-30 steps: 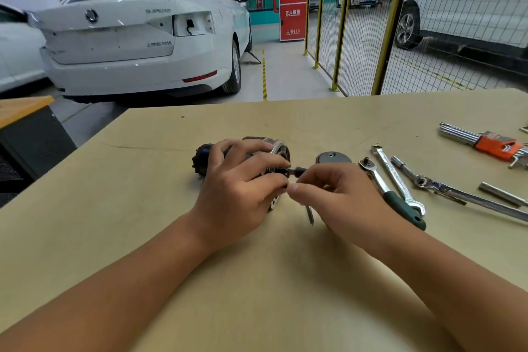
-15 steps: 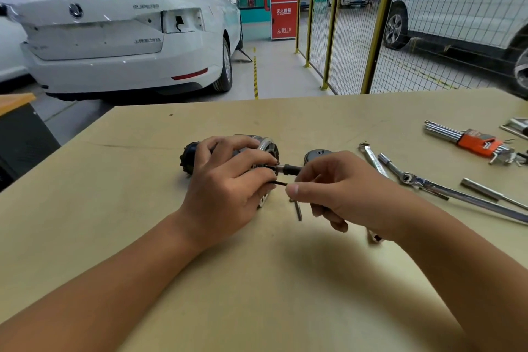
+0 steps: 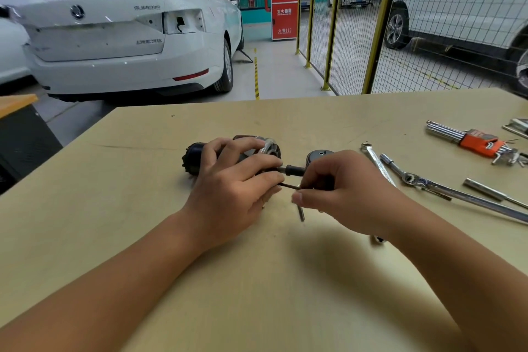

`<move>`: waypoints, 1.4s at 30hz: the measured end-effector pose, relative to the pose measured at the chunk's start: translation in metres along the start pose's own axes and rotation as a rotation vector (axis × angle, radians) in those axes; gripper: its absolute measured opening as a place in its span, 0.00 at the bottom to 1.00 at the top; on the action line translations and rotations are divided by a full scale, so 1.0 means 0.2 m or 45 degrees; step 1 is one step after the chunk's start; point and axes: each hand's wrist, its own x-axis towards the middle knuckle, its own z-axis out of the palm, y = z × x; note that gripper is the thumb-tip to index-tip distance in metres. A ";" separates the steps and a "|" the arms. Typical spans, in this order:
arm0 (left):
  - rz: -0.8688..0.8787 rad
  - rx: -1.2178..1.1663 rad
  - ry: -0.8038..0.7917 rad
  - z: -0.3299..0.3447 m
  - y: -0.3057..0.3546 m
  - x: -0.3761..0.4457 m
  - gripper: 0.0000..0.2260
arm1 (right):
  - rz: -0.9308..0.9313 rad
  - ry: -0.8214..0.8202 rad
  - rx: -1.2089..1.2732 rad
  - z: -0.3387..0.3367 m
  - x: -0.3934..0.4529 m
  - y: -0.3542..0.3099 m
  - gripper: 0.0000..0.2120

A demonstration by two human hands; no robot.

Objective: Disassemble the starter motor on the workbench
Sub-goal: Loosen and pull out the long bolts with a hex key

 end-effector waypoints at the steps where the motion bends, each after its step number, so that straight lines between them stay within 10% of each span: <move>1: -0.002 0.013 0.000 0.00 0.00 0.00 0.07 | -0.015 0.015 0.003 0.00 0.00 0.00 0.09; 9: -0.074 -0.015 0.103 0.00 0.01 0.01 0.05 | 0.106 -0.007 0.675 -0.04 -0.01 -0.06 0.29; 15: -0.086 0.008 0.091 0.01 0.02 0.00 0.06 | 0.198 -0.265 0.364 0.02 -0.02 -0.04 0.16; 31: -0.092 0.034 0.126 0.01 0.03 0.01 0.06 | -0.086 0.184 0.186 0.09 -0.02 -0.04 0.09; 34: -0.100 0.018 0.125 0.01 0.02 0.01 0.06 | 0.012 0.239 0.336 0.07 -0.02 -0.06 0.22; 37: -0.100 -0.037 0.110 0.01 0.01 0.00 0.06 | 0.261 0.094 0.657 0.03 -0.01 -0.08 0.33; 42: -0.102 -0.026 0.068 0.01 0.01 0.00 0.06 | 0.521 -0.300 0.650 0.02 -0.01 -0.06 0.20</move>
